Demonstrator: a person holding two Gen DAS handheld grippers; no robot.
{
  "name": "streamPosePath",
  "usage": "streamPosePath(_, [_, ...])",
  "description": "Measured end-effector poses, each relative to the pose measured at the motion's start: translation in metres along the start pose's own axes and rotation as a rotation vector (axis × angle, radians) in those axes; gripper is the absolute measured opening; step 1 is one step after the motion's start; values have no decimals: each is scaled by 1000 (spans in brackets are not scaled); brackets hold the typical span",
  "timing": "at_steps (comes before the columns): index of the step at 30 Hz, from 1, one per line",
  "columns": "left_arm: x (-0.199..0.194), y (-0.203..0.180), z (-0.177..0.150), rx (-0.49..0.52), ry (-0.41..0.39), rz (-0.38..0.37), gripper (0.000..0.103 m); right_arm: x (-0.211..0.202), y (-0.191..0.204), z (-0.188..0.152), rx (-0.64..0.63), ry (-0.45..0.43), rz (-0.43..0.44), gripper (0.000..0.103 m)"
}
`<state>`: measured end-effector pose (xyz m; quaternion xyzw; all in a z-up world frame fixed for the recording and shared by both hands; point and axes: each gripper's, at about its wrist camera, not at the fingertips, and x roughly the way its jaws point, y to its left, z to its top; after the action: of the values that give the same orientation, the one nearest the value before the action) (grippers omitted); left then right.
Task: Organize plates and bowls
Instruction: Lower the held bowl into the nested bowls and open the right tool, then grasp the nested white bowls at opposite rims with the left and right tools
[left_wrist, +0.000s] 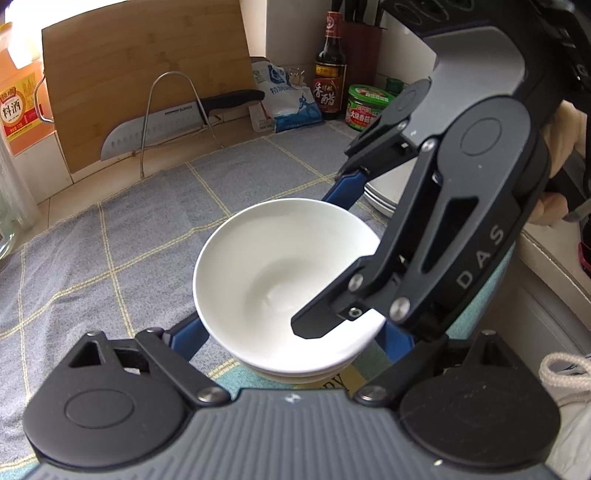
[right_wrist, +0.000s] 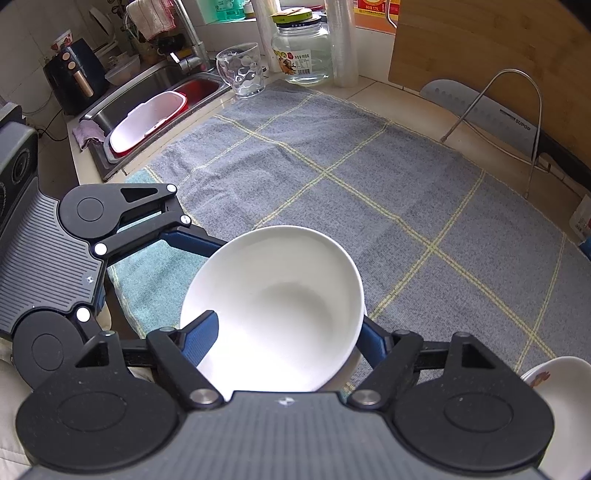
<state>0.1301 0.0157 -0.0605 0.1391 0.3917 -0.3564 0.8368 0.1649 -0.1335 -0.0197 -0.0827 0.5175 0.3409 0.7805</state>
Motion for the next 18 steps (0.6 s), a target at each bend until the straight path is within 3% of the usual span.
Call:
streamPosePath(8, [-7,-4,-4,37,0,-4,96,-6,-2,-2,-11,-29,-16,94])
streamPosePath(18, [-25,-3,-8,41,-27,9,98,-18,-30,-8,48,-85,-90,95])
